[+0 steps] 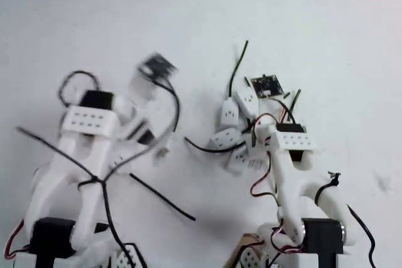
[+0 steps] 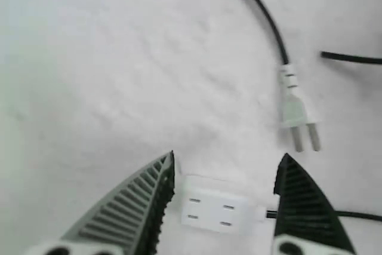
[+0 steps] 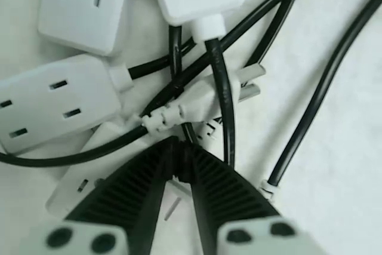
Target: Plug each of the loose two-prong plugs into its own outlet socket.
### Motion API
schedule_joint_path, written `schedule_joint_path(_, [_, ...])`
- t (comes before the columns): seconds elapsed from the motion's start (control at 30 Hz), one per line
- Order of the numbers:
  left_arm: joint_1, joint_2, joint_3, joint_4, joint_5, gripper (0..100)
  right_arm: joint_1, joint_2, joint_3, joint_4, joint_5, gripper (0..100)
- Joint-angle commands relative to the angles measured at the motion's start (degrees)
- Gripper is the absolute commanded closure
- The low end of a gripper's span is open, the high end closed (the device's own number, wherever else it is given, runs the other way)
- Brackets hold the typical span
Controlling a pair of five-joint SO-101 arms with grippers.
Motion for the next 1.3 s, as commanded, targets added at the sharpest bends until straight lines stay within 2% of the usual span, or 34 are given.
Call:
schedule_joint_path(0.0, [-10.07,-2.77,-5.89,0.09,4.22,74,1.36,0.31,-0.97,-1.71,-0.62,97.8])
schedule_joint_path(0.27, [-27.47,-2.77,-8.35,3.25,5.10,74,-0.13,0.31,-0.97,-2.33,-0.35,97.7])
schedule_joint_path(0.33, [-31.16,-2.68,-8.35,3.16,2.73,74,-1.45,0.31,-2.02,-1.89,-0.26,97.7])
schedule_joint_path(0.47, [-36.44,-2.33,-7.56,3.25,1.05,74,-7.43,0.40,-9.67,5.76,-0.70,97.6])
schedule_joint_path(0.57, [-37.93,-2.51,-3.16,1.67,0.26,74,-13.41,0.57,-19.96,14.73,-1.49,92.1])
schedule_joint_path(0.67, [-39.96,-2.42,3.69,-3.43,0.26,74,-19.65,4.53,-32.09,22.37,-6.15,85.0])
schedule_joint_path(0.8, [-43.56,-2.42,12.22,-10.90,0.53,74,-25.80,17.71,-48.70,30.11,-6.77,85.0])
schedule_joint_path(0.93, [-45.76,-2.42,16.62,-14.07,1.14,74,-30.46,32.13,-62.51,35.65,-7.21,85.0])
schedule_joint_path(1.07, [-46.02,-2.33,19.78,-17.32,7.47,74,-35.03,42.77,-73.32,39.69,-7.38,85.0])
schedule_joint_path(1.27, [-45.05,-2.51,26.11,-24.44,13.19,74,-40.13,50.15,-83.52,44.53,-14.42,85.0])
